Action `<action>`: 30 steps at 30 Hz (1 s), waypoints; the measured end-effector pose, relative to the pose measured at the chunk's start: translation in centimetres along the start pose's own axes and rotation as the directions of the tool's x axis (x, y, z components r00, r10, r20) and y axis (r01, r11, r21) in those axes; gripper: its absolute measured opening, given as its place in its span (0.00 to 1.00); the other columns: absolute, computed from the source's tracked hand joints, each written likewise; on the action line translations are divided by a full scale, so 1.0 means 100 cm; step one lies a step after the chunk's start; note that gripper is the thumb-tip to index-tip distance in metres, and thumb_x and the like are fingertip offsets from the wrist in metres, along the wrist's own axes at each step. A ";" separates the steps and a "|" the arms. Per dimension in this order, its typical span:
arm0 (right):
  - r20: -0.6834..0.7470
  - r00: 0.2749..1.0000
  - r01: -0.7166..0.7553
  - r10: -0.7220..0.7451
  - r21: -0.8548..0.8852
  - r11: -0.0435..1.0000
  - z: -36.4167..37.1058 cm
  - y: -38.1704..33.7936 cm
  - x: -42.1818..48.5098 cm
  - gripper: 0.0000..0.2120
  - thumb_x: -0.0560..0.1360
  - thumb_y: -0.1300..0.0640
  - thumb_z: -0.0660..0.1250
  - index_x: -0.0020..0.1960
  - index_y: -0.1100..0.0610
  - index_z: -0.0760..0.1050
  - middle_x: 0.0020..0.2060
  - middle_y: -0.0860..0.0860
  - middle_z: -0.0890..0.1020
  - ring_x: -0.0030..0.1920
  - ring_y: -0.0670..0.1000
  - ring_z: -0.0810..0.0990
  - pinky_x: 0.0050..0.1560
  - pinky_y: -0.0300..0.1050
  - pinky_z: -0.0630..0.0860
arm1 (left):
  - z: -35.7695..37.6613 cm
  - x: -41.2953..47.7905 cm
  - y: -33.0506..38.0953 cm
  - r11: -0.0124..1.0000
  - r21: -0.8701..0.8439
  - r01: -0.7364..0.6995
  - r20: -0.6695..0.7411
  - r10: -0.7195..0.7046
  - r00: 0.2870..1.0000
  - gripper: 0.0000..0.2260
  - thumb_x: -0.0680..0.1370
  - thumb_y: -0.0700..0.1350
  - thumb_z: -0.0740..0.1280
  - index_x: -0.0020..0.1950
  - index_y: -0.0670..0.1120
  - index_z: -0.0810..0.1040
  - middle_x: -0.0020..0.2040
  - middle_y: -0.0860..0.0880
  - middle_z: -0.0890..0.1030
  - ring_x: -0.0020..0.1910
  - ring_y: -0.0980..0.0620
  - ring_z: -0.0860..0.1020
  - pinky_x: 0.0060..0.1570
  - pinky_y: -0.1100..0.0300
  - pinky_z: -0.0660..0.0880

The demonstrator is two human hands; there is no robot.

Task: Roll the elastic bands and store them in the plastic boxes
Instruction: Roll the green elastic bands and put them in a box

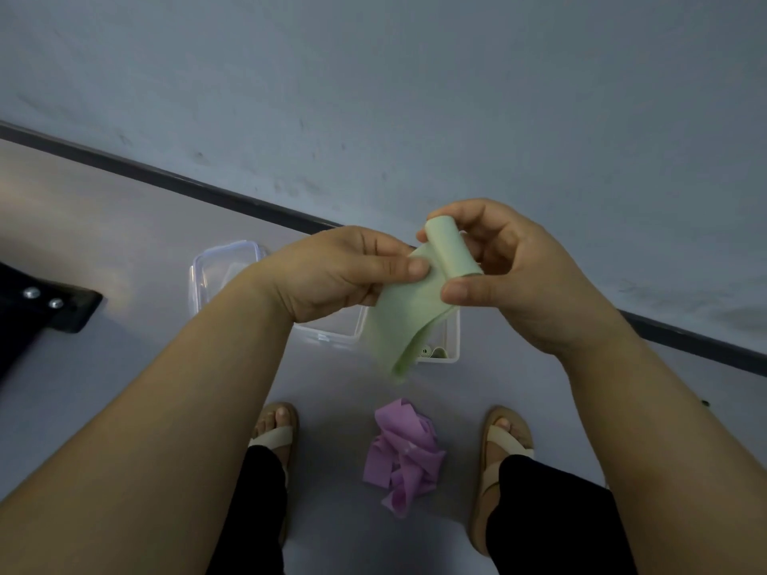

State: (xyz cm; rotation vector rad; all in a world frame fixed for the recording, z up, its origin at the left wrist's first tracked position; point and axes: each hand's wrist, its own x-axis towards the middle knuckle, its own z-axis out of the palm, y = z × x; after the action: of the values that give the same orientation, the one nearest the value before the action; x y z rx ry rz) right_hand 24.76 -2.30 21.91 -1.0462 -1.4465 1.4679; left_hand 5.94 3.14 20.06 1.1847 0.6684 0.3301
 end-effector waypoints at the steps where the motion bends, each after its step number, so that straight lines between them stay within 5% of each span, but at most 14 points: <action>1: 0.004 1.000 0.007 -0.007 0.047 0.999 -0.001 0.000 0.000 0.24 0.53 0.54 0.77 0.49 0.47 0.77 0.45 0.44 0.84 0.47 0.45 0.80 0.44 0.39 0.78 | 0.001 0.002 -0.001 1.000 -0.002 -0.001 -0.001 0.001 1.000 0.19 0.57 0.58 0.78 0.40 0.47 0.85 0.39 0.50 0.84 0.40 0.55 0.81 0.44 0.62 0.79; 6: 0.076 0.997 -0.001 -0.016 0.226 0.974 -0.007 0.005 0.001 0.27 0.54 0.48 0.80 0.52 0.47 0.80 0.51 0.46 0.83 0.53 0.45 0.80 0.48 0.38 0.77 | 0.007 0.005 0.001 0.998 -0.068 0.003 -0.020 -0.004 1.000 0.13 0.59 0.43 0.79 0.41 0.45 0.84 0.37 0.50 0.83 0.36 0.56 0.81 0.37 0.65 0.77; 12: 0.109 0.993 -0.055 0.041 0.137 0.989 -0.010 0.005 0.000 0.27 0.59 0.61 0.74 0.56 0.48 0.77 0.52 0.44 0.82 0.53 0.46 0.80 0.44 0.40 0.78 | 0.016 0.001 0.004 0.996 -0.084 0.023 0.057 -0.019 0.998 0.12 0.70 0.36 0.65 0.52 0.44 0.78 0.42 0.48 0.84 0.40 0.53 0.82 0.41 0.63 0.77; 17: 0.127 0.991 -0.056 0.048 0.068 0.996 -0.017 0.005 -0.002 0.31 0.55 0.56 0.79 0.56 0.44 0.77 0.56 0.45 0.81 0.54 0.52 0.77 0.48 0.41 0.78 | 0.015 -0.003 0.004 0.998 -0.049 0.044 0.092 -0.040 0.995 0.07 0.70 0.38 0.70 0.47 0.45 0.80 0.38 0.49 0.83 0.38 0.54 0.81 0.40 0.62 0.77; 21: 0.127 0.990 -0.068 0.061 0.050 0.996 -0.018 0.005 -0.003 0.28 0.56 0.59 0.76 0.54 0.44 0.78 0.54 0.44 0.82 0.53 0.50 0.77 0.47 0.39 0.78 | 0.017 -0.003 0.004 0.992 -0.096 0.079 0.067 -0.073 0.995 0.10 0.67 0.49 0.72 0.45 0.46 0.84 0.41 0.46 0.83 0.39 0.51 0.81 0.40 0.60 0.79; 24: 0.125 0.990 -0.064 0.060 0.031 0.997 -0.020 0.004 -0.004 0.27 0.55 0.59 0.77 0.53 0.44 0.79 0.53 0.46 0.81 0.52 0.50 0.78 0.46 0.39 0.77 | 0.018 -0.002 0.004 0.995 -0.072 0.069 0.009 -0.068 0.998 0.05 0.72 0.44 0.69 0.43 0.46 0.84 0.39 0.49 0.84 0.38 0.55 0.81 0.38 0.65 0.77; 30: 0.144 0.987 -0.066 0.067 -0.014 0.998 -0.019 0.006 -0.003 0.30 0.52 0.47 0.81 0.53 0.42 0.78 0.55 0.61 0.78 0.56 0.66 0.75 0.53 0.56 0.77 | 0.021 -0.001 0.008 0.994 0.067 0.088 0.001 -0.088 0.996 0.02 0.66 0.41 0.73 0.36 0.47 0.85 0.34 0.52 0.83 0.33 0.58 0.79 0.34 0.67 0.75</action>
State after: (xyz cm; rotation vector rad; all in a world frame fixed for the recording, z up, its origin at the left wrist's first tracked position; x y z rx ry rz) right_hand 26.67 -1.96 21.36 -1.0197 -1.5331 1.6146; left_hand 7.21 1.82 21.27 1.2150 0.7307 0.2325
